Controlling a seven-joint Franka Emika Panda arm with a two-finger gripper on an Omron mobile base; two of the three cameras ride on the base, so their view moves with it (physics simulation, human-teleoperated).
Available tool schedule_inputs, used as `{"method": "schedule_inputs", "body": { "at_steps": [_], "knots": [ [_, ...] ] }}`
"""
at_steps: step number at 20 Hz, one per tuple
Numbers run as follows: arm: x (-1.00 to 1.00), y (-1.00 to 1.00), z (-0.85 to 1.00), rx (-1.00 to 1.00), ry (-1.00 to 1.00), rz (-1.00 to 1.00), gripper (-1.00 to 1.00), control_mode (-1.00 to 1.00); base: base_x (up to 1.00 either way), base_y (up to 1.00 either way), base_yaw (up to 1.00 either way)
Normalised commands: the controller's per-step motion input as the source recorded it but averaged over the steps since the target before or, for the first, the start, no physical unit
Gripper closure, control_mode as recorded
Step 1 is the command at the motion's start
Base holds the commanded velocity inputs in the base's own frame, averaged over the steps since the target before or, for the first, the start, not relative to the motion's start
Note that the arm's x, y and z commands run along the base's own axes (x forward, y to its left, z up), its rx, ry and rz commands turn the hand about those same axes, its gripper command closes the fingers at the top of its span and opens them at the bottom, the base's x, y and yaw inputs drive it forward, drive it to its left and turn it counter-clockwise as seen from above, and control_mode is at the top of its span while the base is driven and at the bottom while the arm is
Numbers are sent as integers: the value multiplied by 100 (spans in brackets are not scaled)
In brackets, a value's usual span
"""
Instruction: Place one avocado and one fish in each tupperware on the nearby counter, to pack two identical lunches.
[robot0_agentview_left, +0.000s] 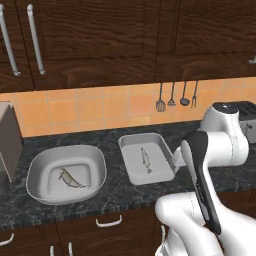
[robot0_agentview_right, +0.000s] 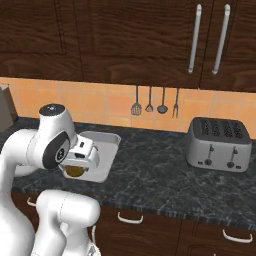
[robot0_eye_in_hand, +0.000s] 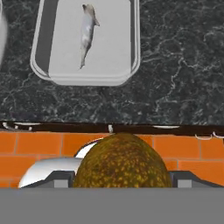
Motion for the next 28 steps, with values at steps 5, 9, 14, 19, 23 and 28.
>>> {"method": "schedule_inputs", "body": {
  "at_steps": [5,9,14,19,23,28],
  "knots": [
    [93,48,-42,0,-2,0,100,-100,0,0,0],
    [100,32,-41,0,-4,0,100,-100,0,0,0],
    [100,21,-32,0,-2,-1,100,-100,0,0,0],
    [100,-27,-23,0,24,-1,100,-100,0,0,0],
    [62,-9,-29,0,22,0,100,-100,0,0,0],
    [16,0,-10,0,20,0,100,-100,0,0,0]
  ]
}}
